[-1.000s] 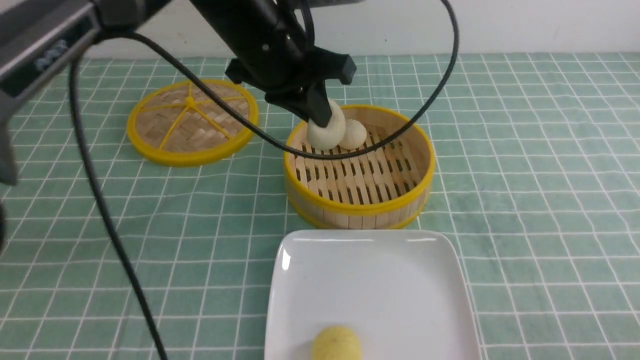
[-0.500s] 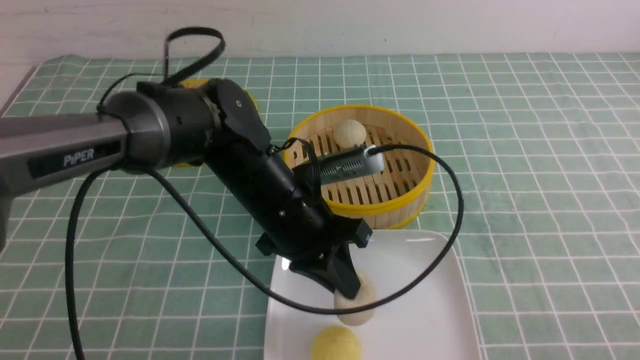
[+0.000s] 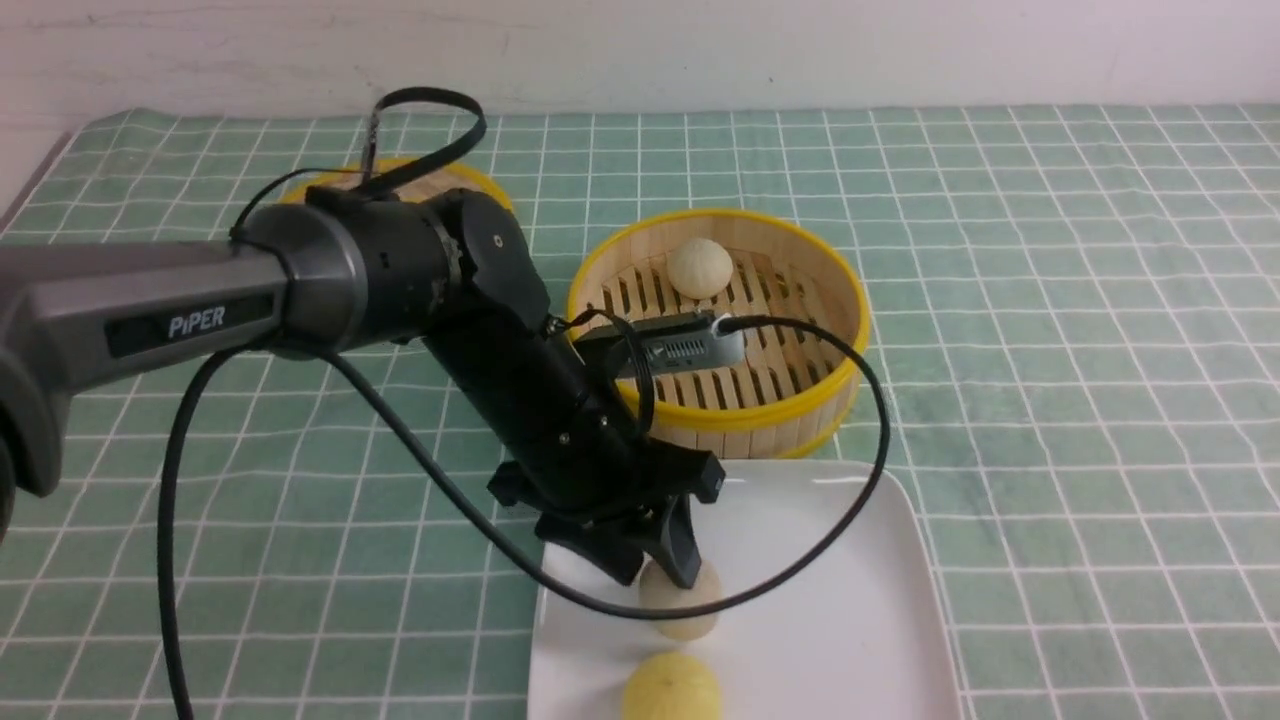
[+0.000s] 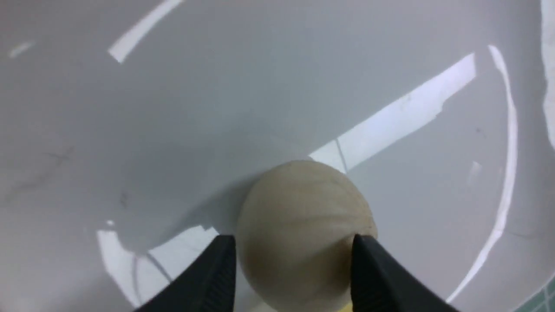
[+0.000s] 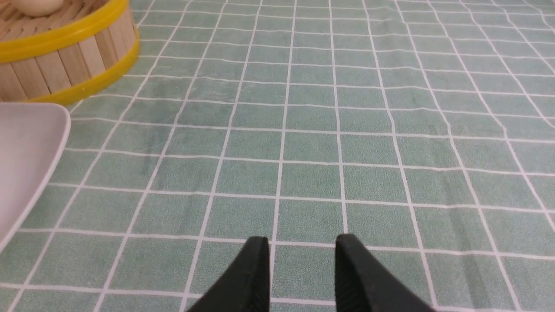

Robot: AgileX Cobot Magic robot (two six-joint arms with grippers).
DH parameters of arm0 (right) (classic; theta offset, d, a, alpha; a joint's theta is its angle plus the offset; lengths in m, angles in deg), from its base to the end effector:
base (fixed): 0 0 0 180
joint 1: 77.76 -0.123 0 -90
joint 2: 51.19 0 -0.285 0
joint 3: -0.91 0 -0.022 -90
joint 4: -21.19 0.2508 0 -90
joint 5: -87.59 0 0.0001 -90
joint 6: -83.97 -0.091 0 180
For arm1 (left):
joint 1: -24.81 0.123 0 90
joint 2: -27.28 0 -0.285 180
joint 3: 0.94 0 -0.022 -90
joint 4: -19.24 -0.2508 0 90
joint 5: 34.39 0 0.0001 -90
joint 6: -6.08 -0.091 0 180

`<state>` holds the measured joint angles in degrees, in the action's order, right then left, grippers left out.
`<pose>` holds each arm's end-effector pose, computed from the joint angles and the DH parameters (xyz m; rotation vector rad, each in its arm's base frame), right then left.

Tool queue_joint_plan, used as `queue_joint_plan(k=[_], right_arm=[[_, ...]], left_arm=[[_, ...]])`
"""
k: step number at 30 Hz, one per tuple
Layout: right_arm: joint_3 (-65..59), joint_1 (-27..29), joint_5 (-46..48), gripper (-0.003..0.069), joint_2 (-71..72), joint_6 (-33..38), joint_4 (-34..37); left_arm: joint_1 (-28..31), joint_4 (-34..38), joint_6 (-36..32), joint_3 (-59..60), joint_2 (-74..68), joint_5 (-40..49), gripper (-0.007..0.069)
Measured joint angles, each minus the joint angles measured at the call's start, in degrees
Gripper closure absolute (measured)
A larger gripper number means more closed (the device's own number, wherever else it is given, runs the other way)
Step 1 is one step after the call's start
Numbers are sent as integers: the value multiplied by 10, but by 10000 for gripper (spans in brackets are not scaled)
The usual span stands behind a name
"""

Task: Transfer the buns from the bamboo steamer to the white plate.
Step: 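Carry the bun from the bamboo steamer to the plate with the left gripper, then reach into the bamboo steamer and grasp a bun with the left gripper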

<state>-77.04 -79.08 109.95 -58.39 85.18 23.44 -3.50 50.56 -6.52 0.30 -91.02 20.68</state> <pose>0.0520 0.0026 0.1744 -0.0176 1.8762 0.0403 0.3144 -0.2134 0.1883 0.6267 2.9635 -0.7237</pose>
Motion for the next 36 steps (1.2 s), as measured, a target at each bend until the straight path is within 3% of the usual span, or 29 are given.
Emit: queue_joint_plan(k=[3, 6, 12, 16, 20, 23, 28, 29, 31, 32, 36], right_arm=[[0, 0, 0, 419, 0, 0, 0], [0, 0, 0, 419, 0, 0, 0], [0, 0, 0, 419, 0, 0, 0], [0, 0, 0, 419, 0, 0, 0], [0, 0, 0, 419, 0, 0, 0], [0, 0, 0, 419, 0, 0, 0], [0, 0, 0, 419, 0, 0, 0], [0, 0, 0, 419, 0, 0, 0], [0, 0, 0, 419, 0, 0, 0], [0, 0, 0, 419, 0, 0, 0], [0, 0, 0, 419, 0, 0, 0]], left_arm=[[0, -29, 6, -32, 0, -12, 227], [0, -56, 30, -73, 0, -22, 283], [1, -145, 106, -178, -4, -27, 580], [11, -179, 174, -266, -35, -6, 622], [39, -172, 188, -399, -112, 43, 623], [51, -167, 189, -479, -170, 51, 611], [52, -148, 191, -586, -252, 66, 523], [52, -129, 191, -610, -279, 68, 460], [52, -122, 192, -618, -290, 67, 419], [52, -118, 192, -624, -303, 63, 350], [52, -127, 192, -625, -323, 45, 207]])
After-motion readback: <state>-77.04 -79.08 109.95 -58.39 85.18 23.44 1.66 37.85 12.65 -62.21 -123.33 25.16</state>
